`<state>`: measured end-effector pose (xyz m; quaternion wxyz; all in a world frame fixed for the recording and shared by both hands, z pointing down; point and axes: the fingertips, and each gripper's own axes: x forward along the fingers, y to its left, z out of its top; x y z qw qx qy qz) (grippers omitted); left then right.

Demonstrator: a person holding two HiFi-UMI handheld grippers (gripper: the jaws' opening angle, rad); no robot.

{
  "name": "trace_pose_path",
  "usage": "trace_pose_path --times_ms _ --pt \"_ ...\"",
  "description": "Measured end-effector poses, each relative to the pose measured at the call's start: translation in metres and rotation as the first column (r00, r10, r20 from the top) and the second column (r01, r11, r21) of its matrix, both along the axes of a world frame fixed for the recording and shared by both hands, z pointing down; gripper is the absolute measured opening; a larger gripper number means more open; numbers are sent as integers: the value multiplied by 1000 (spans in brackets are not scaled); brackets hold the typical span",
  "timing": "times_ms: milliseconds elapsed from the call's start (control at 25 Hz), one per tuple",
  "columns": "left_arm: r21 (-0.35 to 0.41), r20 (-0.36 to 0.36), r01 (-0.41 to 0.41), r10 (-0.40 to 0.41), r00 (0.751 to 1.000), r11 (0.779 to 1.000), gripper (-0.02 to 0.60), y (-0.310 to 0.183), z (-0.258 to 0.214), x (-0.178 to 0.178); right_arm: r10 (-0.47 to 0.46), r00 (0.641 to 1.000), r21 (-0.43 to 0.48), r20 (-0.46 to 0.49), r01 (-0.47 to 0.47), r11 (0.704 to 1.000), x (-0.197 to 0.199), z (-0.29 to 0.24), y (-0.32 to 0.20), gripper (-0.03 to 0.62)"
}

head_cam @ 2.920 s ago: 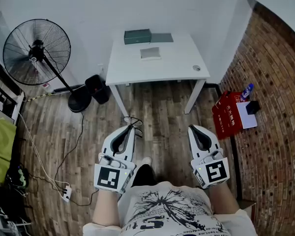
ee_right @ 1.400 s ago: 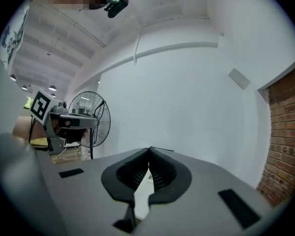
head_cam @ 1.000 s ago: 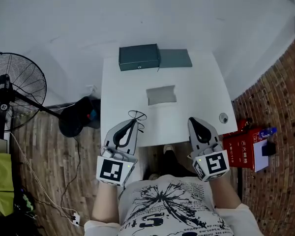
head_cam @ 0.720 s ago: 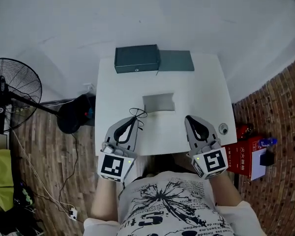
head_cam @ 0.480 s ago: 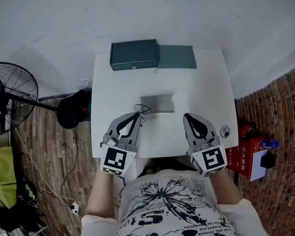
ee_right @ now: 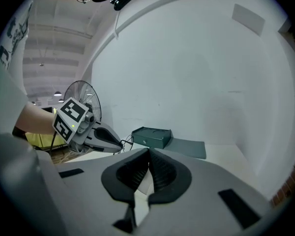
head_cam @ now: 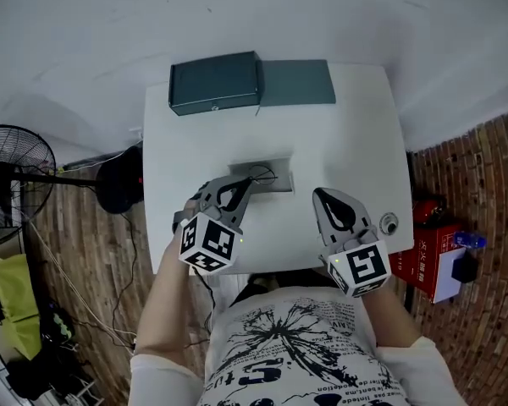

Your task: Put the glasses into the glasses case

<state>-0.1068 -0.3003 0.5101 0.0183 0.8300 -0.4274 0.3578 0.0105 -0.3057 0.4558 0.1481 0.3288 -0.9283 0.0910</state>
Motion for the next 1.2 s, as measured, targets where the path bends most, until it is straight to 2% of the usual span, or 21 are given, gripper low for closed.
trace_pose_path --times_ms 160,320,640,840,1000,1200 --pt "-51 36 -42 44 998 998 15 -13 19 2 20 1000 -23 -6 -20 1000 6 10 -9 14" --pt "-114 102 -98 110 989 989 15 -17 39 7 32 999 -47 -11 -32 998 11 21 -13 14" --pt "-247 222 -187 243 944 951 15 -23 82 11 71 997 -89 -34 -74 993 22 39 -15 15" --pt "-301 210 -193 263 942 934 15 -23 103 14 84 996 -101 -31 -87 991 26 43 -15 15" --pt "-358 199 -216 300 933 909 15 -20 118 18 93 995 -105 -28 -96 990 26 44 -16 15" --pt "-389 180 -230 318 931 892 15 -21 125 20 93 995 -113 -43 -98 989 27 48 -16 15"
